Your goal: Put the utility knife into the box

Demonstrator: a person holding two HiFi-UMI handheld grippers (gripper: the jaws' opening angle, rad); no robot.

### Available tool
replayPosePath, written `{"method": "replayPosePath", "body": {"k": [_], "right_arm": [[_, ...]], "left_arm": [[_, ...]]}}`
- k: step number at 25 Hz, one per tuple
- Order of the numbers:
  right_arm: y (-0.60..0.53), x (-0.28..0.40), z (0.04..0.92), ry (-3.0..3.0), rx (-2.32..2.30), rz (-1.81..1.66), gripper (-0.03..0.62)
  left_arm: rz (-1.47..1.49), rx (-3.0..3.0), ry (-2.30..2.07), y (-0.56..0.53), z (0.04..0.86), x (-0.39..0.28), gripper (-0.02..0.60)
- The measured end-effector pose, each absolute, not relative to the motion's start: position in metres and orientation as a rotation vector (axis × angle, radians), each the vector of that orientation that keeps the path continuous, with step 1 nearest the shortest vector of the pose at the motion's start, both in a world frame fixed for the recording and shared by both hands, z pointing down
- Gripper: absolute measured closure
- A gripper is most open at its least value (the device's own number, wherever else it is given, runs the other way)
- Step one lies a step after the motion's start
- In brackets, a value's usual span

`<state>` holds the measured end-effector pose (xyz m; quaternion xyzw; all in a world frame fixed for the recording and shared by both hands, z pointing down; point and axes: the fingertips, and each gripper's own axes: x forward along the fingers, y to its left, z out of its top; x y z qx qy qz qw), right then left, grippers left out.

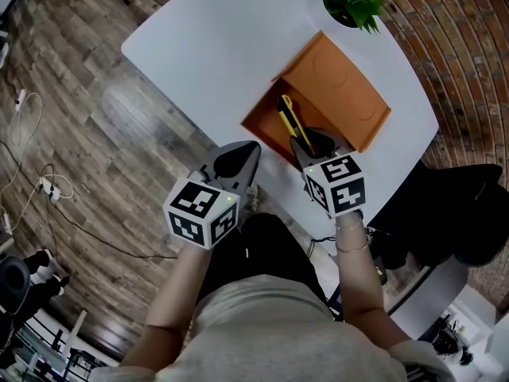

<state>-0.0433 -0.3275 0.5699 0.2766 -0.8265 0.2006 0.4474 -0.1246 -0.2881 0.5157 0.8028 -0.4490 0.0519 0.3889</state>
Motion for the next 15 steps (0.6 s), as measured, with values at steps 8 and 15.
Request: {"method": "replayPosePath", "body": {"k": [8,15], "right_arm": [[-0.33,-0.043,0.583,-1.999,0.682,0.521,0.479],[-0.328,-0.045,0.591,-1.969,0.668,0.522,0.477]], "left_arm": [[0.134,2.041,-1.146,-0.292,0.516,-0.131,0.575],[0.142,2.052,-1.141,-0.293,0.515,-0.135,0.575]]}}
